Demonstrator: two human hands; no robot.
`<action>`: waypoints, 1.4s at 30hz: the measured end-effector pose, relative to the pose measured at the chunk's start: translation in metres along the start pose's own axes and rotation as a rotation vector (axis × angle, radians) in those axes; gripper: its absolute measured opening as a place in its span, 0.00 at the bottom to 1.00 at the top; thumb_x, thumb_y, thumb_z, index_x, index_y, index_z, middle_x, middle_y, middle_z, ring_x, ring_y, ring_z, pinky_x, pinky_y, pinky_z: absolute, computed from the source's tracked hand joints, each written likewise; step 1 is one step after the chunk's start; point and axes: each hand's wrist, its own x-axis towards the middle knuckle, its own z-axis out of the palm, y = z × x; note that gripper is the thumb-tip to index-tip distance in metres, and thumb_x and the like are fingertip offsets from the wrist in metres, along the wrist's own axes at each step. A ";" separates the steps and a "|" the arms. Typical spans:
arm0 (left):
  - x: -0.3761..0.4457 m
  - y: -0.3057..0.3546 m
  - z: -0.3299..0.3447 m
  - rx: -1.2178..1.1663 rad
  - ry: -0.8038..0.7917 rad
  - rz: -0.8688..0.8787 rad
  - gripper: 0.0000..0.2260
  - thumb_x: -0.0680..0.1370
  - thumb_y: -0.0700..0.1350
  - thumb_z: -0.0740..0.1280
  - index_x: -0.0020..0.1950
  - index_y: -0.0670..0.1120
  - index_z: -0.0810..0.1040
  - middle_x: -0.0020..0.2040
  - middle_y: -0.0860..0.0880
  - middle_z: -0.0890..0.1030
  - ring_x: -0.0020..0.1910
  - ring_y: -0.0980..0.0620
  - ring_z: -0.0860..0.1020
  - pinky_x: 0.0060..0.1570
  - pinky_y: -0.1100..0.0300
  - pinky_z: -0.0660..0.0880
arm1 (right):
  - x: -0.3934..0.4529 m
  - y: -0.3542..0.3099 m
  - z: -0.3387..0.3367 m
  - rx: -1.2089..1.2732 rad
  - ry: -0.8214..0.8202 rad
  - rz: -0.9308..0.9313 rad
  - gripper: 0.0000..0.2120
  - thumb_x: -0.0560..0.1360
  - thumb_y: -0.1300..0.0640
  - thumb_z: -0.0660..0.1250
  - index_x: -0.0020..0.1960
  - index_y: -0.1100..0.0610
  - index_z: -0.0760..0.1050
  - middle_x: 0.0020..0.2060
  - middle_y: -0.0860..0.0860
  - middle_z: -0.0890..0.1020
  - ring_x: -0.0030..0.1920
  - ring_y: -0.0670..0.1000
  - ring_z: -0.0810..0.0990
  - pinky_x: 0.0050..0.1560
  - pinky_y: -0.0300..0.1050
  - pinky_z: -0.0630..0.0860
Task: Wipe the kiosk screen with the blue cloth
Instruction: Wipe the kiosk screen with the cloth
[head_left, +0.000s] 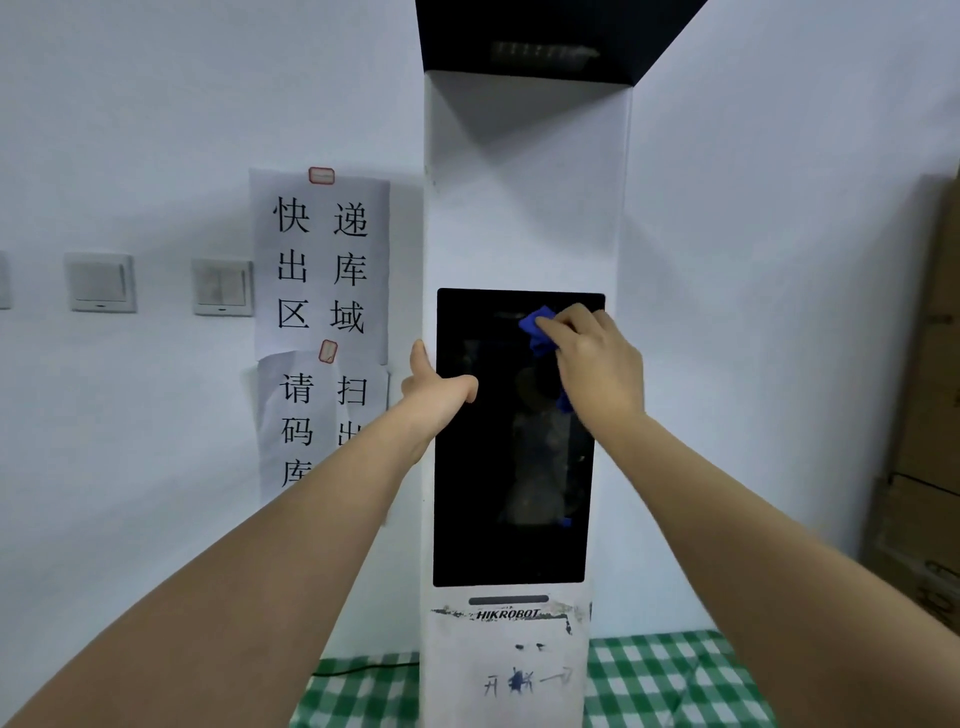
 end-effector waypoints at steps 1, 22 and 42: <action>0.000 0.000 0.000 0.006 0.003 0.003 0.40 0.74 0.40 0.60 0.78 0.56 0.39 0.76 0.44 0.57 0.71 0.42 0.63 0.53 0.54 0.62 | 0.002 0.008 -0.004 -0.030 -0.013 -0.058 0.18 0.68 0.69 0.70 0.55 0.56 0.81 0.48 0.53 0.80 0.44 0.59 0.76 0.27 0.41 0.67; 0.001 -0.006 -0.003 0.060 -0.002 0.024 0.40 0.74 0.38 0.60 0.78 0.57 0.39 0.77 0.46 0.55 0.71 0.43 0.63 0.54 0.55 0.63 | -0.001 0.014 0.001 -0.032 0.145 0.343 0.22 0.69 0.73 0.64 0.58 0.55 0.79 0.50 0.53 0.79 0.46 0.57 0.74 0.29 0.43 0.64; 0.009 -0.019 -0.009 0.067 -0.002 0.108 0.42 0.76 0.30 0.58 0.77 0.60 0.40 0.77 0.46 0.55 0.71 0.42 0.64 0.66 0.48 0.69 | -0.020 0.030 0.001 -0.136 0.056 -0.119 0.24 0.60 0.72 0.75 0.53 0.57 0.82 0.45 0.51 0.82 0.38 0.57 0.77 0.23 0.37 0.64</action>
